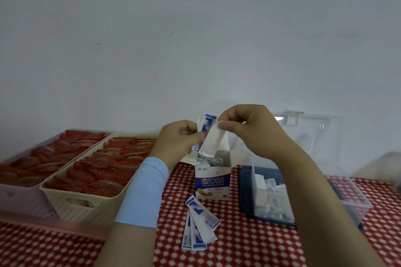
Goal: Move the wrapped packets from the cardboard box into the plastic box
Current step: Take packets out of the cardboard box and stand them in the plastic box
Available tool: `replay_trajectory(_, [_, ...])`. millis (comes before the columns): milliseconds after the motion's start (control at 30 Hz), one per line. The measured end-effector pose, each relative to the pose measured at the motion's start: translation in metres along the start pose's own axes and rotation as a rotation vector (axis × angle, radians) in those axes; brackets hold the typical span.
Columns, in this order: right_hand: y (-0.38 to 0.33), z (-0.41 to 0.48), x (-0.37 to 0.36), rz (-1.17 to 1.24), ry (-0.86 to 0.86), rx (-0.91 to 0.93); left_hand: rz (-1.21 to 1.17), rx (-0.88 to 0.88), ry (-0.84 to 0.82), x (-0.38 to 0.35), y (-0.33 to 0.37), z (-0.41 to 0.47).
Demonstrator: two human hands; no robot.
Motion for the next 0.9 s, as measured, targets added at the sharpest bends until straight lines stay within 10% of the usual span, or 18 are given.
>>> replay_trajectory(167, [0.006, 0.0, -0.011, 0.06, -0.057, -0.071, -0.214, 0.119, -0.255, -0.009, -0.01, -0.004])
replay_trajectory(900, [-0.004, -0.005, -0.02, 0.348, 0.048, -0.075, -0.869, 0.278, -0.359, -0.03, 0.003, -0.021])
Point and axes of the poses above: each hand's wrist, its own z-axis towards the middle knuckle, its own x-axis out of the back of the hand, y = z × x, the point moved 2 cm from there along z, towards the middle knuckle, and after that the axes turned 2 degrees about -z, right-handed, at the moved point
